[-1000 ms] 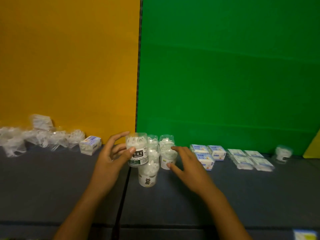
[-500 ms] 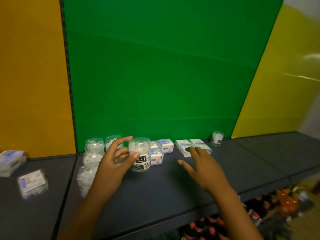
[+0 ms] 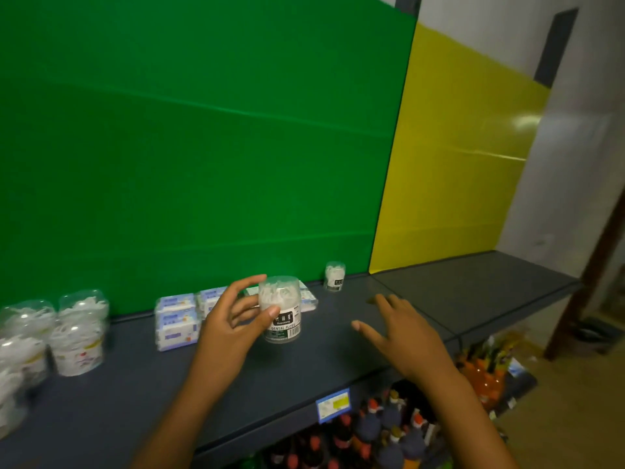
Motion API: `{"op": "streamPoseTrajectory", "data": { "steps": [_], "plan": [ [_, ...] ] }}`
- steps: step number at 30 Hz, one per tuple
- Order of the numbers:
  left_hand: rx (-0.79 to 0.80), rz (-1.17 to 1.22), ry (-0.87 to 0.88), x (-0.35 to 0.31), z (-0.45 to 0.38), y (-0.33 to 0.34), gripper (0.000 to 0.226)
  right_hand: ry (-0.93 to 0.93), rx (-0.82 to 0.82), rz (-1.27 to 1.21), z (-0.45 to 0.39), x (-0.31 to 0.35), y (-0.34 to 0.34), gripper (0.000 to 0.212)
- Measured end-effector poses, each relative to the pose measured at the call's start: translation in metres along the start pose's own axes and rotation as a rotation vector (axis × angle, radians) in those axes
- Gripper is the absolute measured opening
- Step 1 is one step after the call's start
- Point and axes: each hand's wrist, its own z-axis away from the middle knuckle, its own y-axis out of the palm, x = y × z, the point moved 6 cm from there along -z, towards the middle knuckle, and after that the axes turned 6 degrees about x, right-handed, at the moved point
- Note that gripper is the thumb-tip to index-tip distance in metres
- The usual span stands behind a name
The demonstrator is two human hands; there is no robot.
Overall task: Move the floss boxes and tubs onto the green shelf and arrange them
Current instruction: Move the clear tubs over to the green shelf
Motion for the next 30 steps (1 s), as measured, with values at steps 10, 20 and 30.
{"op": "streamPoseTrajectory", "data": {
  "steps": [10,20,30],
  "plan": [
    [-0.013,0.015,-0.029,0.023,-0.018,0.105,0.047,-0.033,0.035,-0.015,0.0,-0.101,-0.005,0.062],
    [-0.025,-0.057,-0.033,0.062,-0.084,0.166,0.041,-0.048,0.036,-0.098,-0.049,-0.169,0.015,0.062],
    [-0.077,-0.184,-0.014,0.104,-0.194,0.192,0.04,-0.103,0.034,-0.074,-0.152,-0.211,0.028,0.063]
  ]
}}
